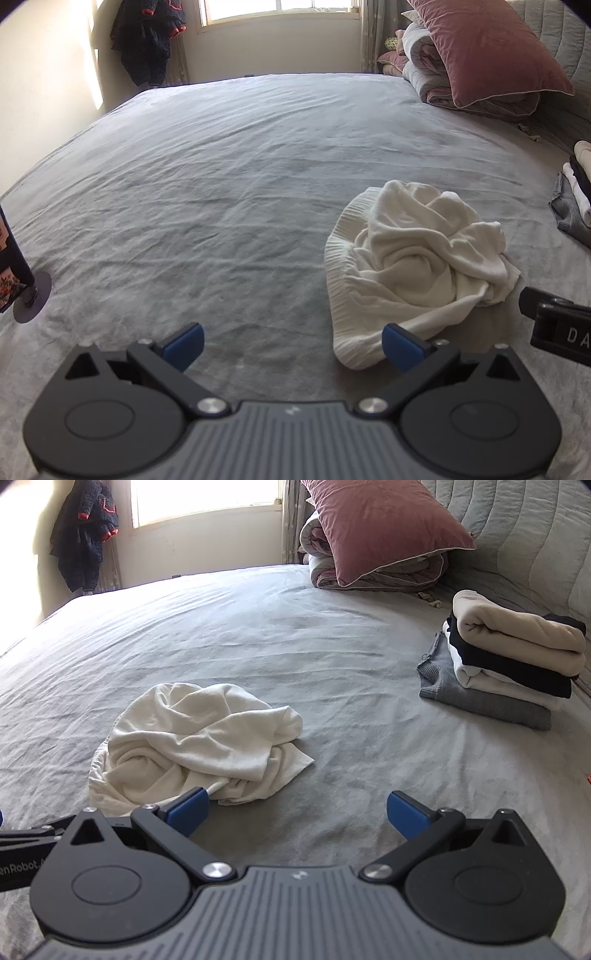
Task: Fold clothes
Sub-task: 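Move both grippers toward the crumpled white garment on the bed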
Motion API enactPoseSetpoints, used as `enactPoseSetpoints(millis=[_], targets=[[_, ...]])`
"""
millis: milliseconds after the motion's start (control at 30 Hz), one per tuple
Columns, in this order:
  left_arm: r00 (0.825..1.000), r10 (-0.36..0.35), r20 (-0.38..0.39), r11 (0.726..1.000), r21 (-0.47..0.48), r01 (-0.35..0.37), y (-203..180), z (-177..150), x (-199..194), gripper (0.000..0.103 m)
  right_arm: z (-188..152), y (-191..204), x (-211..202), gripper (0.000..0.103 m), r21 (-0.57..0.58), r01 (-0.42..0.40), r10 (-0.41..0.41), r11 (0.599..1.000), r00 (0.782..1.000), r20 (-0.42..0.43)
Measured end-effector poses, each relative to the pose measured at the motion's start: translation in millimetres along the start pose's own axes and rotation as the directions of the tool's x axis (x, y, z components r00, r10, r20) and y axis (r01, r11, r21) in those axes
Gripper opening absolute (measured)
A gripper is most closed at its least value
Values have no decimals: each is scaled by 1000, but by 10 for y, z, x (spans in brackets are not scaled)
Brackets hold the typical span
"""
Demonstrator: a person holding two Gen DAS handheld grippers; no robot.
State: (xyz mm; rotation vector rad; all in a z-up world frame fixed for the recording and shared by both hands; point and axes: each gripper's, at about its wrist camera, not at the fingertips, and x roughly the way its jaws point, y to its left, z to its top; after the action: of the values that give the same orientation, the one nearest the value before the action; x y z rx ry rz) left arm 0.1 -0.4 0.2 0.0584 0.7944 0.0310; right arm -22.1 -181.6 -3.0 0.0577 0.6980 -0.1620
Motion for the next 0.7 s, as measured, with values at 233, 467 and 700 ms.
enactPoseSetpoints(millis=[233,467,700], targets=[[1000,-1,-23,1000,15,2,30,15,45,103,12,86,38,103,-28,10,-10,1000,1000,-5],[1000,-3,-31,999,34,4,42,161,13,103,188,107,-61,103,-58,18,-19,998,1000,-15],[999,-7,-46,1000,3,7,113,357,33,103,419,143,-101,103,-59,14,-15,998,1000,-14]])
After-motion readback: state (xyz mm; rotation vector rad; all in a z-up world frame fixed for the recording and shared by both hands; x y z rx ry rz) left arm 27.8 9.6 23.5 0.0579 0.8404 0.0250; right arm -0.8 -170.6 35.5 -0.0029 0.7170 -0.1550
